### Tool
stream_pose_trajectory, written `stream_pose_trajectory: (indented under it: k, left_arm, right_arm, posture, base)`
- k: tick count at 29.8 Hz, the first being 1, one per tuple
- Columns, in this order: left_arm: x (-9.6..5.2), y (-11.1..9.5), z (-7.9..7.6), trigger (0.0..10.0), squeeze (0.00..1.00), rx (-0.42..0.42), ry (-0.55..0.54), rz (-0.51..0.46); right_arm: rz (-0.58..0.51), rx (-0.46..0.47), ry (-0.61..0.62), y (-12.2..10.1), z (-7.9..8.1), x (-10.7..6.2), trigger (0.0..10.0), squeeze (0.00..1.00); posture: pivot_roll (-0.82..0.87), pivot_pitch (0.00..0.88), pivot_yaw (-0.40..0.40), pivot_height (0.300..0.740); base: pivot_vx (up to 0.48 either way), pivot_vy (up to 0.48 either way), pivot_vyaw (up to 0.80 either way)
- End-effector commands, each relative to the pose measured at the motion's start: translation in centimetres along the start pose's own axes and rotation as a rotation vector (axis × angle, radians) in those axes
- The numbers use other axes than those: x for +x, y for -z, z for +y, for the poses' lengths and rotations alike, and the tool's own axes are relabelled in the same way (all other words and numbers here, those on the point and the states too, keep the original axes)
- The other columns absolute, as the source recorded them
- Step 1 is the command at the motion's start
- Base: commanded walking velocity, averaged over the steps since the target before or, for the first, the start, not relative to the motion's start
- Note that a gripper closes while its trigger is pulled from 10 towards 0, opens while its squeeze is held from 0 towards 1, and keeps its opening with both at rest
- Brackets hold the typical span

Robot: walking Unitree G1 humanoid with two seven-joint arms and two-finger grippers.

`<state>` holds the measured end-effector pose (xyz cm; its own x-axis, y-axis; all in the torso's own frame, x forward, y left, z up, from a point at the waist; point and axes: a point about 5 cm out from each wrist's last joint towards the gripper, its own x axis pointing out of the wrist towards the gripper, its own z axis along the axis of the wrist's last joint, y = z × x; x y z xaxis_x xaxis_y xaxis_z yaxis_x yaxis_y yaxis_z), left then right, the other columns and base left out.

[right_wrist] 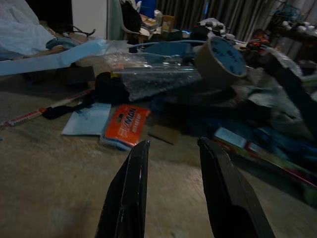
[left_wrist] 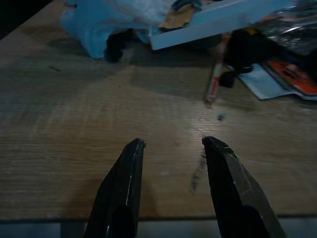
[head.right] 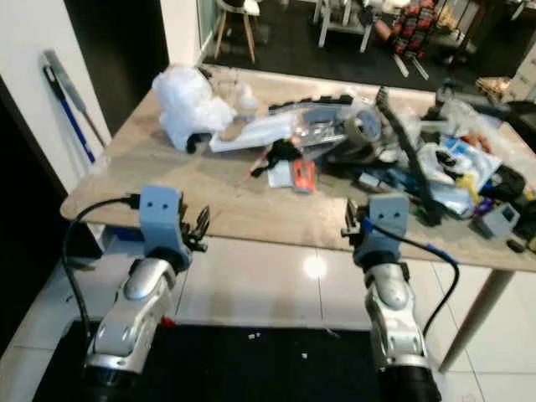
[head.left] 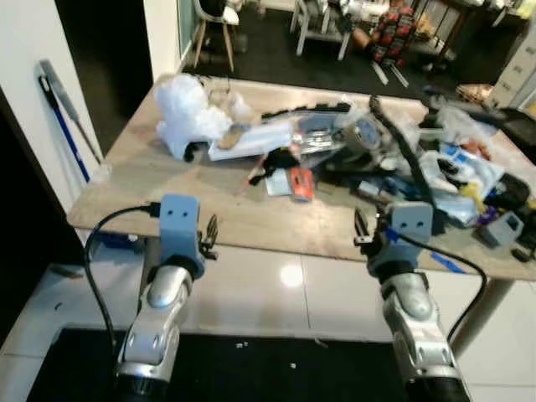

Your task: Picking trash to rubbish bin

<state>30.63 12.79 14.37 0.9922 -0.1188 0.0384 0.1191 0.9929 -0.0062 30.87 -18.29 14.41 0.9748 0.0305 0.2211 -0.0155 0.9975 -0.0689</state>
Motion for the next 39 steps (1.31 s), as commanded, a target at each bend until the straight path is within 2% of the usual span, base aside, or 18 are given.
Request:
stream_pose_trajectory:
  k: [1, 36, 39]
  left_arm:
    - [-0.16, 0.24, -0.34, 10.0, 0.0, 0.007, 0.013, 0.016]
    - [-0.23, 0.39, -0.43, 10.0, 0.0, 0.017, 0.026, 0.027]
    - [-0.26, 0.4, -0.39, 10.0, 0.0, 0.017, 0.023, 0.028]
  right_arm:
    - [0.015, -0.005, 0.02, 0.39, -0.68, -0.38, 10.0, 0.0]
    - [0.029, 0.005, 0.021, 0.75, -0.44, -0.88, 10.0, 0.0]
    - [0.033, 0.02, -0.006, 0.77, -0.03, -0.8, 10.0, 0.0]
  posture:
    - [-0.05, 0.104, -0.084, 0.74]
    - [-0.05, 0.12, -0.073, 0.74]
    - [-0.05, 0.122, -0.076, 0.74]
  base:
    - [0.307, 0.0, 0.0]
    - [0.305, 0.0, 0.0]
    - [0.306, 0.0, 0.0]
